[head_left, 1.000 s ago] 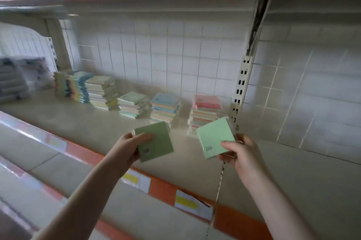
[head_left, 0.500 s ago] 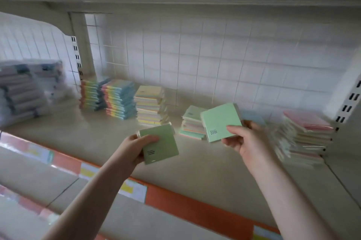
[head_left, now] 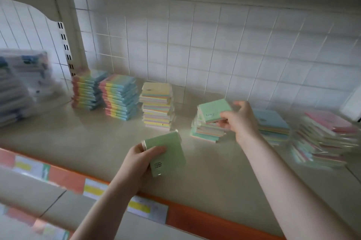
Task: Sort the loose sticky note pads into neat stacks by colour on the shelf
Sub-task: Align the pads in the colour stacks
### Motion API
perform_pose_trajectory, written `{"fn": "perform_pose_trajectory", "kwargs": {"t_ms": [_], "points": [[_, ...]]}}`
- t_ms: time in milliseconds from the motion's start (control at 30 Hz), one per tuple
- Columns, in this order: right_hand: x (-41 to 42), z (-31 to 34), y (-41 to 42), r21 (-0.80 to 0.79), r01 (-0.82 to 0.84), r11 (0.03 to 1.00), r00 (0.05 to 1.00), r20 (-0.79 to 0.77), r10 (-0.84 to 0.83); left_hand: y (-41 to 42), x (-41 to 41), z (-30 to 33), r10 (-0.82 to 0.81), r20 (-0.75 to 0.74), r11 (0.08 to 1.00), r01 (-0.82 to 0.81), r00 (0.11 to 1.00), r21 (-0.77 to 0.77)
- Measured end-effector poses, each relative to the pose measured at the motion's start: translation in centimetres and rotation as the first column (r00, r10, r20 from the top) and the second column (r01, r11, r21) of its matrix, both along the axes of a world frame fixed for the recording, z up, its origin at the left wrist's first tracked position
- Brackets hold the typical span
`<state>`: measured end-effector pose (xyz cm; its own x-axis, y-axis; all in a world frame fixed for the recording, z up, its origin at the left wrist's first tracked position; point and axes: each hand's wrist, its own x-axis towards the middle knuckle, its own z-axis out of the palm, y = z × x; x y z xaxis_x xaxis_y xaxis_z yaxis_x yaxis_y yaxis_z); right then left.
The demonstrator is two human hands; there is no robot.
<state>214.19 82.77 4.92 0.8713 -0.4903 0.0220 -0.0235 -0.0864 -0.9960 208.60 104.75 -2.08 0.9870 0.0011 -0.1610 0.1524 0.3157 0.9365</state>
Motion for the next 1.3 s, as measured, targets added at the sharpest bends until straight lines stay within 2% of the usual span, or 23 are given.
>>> {"fn": "perform_pose_trajectory", "kwargs": {"t_ms": [33,100,267,367,533,733,867,1033,1167,1300], "points": [[-0.1,0.0,-0.1,-0.193,0.018,0.981,1.0,-0.022,-0.023,0.0,0.0,-0.1,-0.002,0.011,1.0,0.002,1.0,0.029],[-0.1,0.1,-0.6,-0.536,0.021,0.844,0.998,-0.046,-0.053,-0.1,-0.1,-0.3,-0.007,0.026,0.998,0.005,1.0,0.07],[-0.5,-0.3,-1.5,-0.84,-0.085,0.535,0.988,-0.141,-0.066,-0.5,-0.1,-0.3,-0.016,0.036,0.99,0.011,0.999,0.143],[-0.8,-0.7,-1.8,-0.917,-0.045,0.396,0.994,-0.081,-0.075,-0.5,-0.1,-0.3,0.002,0.047,0.984,-0.01,0.999,0.175],[-1.7,0.1,-2.6,-0.952,0.08,0.297,0.996,0.065,-0.059,-1.2,-0.1,0.5,-0.021,0.079,0.981,0.005,0.997,0.193],[-3.1,0.7,-7.3,-0.914,0.383,0.135,0.921,0.389,0.025,-3.9,1.4,5.6,-0.07,0.211,0.98,0.028,0.975,0.198],[-5.0,0.3,-10.8,-0.879,0.454,0.148,0.889,0.457,-0.01,-7.1,3.6,10.1,-0.068,0.298,0.961,-0.018,0.952,0.276],[-6.2,-1.0,-13.8,-0.87,0.447,0.208,0.893,0.449,-0.042,-11.2,7.6,11.3,-0.073,0.261,0.907,-0.045,0.963,0.418],[-6.8,-1.6,-15.5,-0.874,0.415,0.254,0.908,0.417,-0.049,-12.6,9.6,9.2,-0.022,0.258,0.733,-0.16,0.966,0.661],[-7.4,-1.8,-16.5,-0.876,0.395,0.277,0.916,0.398,-0.047,-12.4,10.0,7.3,0.017,0.226,0.54,-0.199,0.974,0.818]]}}
